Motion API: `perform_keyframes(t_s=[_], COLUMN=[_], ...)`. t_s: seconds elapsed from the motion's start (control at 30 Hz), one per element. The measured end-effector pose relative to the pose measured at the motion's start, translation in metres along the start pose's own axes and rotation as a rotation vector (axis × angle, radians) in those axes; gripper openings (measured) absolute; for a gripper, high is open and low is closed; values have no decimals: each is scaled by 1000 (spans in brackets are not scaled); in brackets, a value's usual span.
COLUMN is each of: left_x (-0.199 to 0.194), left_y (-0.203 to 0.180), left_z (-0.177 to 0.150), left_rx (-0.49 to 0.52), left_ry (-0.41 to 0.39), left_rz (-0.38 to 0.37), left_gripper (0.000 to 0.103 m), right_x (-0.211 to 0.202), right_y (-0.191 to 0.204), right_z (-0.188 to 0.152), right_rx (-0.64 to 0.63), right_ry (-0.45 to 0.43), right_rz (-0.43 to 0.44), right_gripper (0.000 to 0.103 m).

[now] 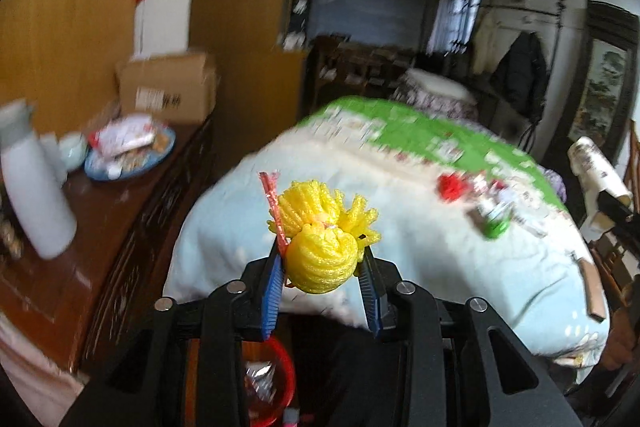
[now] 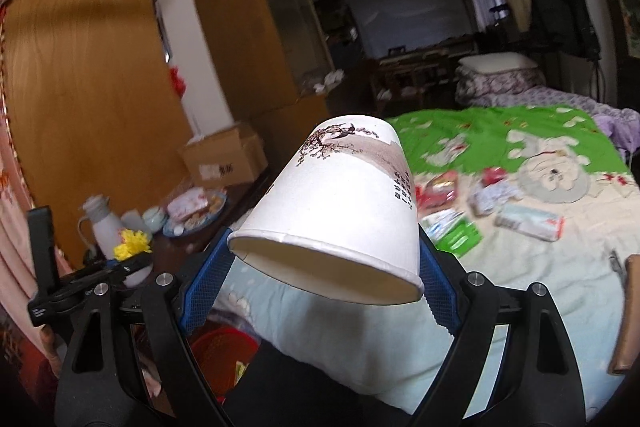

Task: Collect trash
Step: 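Carry pom-pom and cup to the red wastebasket and open both tools over it, then move both open tools back over the bed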

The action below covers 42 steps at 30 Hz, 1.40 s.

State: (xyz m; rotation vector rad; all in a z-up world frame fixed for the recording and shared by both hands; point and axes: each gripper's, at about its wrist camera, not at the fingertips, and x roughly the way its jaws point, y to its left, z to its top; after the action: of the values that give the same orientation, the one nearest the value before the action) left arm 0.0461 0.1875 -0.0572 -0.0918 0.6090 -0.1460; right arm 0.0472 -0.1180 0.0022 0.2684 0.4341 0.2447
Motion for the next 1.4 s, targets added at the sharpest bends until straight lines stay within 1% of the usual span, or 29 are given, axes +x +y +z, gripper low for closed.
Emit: perform_keyframes(t_s=[0.03,0.07,0.2,0.23,0.27,0.37,0.47,0.5,0.63,0.77,0.83,0.9,1.0,1.07,1.23,1.4], left_x=[10,19,50,59,64,73,73,72,69,70,69,69,69,71,73,64], left_y=[10,20,59,74,83,117,147,158,179,204,214,223,227,225,217,201], left_z=[-6,-13,-43,-54,-59,-76,-82,-85,-92,-101,-106,-109,-112,-113,-112,-98], left_rx=[-14,-27,-74,-102,-121,-206,-292,-322,-378,-452,-482,-497,-507,-501,-472,-427], left_ry=[32,61,182,230,251,295,300,295,275,276,273,273,276,279,284,250], left_rz=[14,28,96,117,127,154,153,152,189,212,226,237,227,223,230,232], left_gripper=[48,60,76,83,87,91,94,94,96,96,96,96,96,96,96,96], right_x=[9,19,57,67,77,105,131,136,168,201,214,222,224,222,216,202], right_y=[5,11,36,46,55,83,115,122,164,200,214,221,219,214,205,193], right_z=[-2,-4,-15,-20,-26,-41,-57,-60,-85,-112,-122,-131,-135,-133,-126,-113], right_rx=[-9,-18,-66,-83,-101,-151,-210,-223,-300,-334,-352,-360,-345,-335,-311,-295], right_ry=[22,46,144,173,203,293,379,395,507,639,689,721,741,735,712,663], right_rz=[7,15,56,70,85,137,187,197,269,370,391,392,389,375,354,341], right_gripper=[83,83,83,83,83,83,83,83,84,87,87,87,87,87,87,87])
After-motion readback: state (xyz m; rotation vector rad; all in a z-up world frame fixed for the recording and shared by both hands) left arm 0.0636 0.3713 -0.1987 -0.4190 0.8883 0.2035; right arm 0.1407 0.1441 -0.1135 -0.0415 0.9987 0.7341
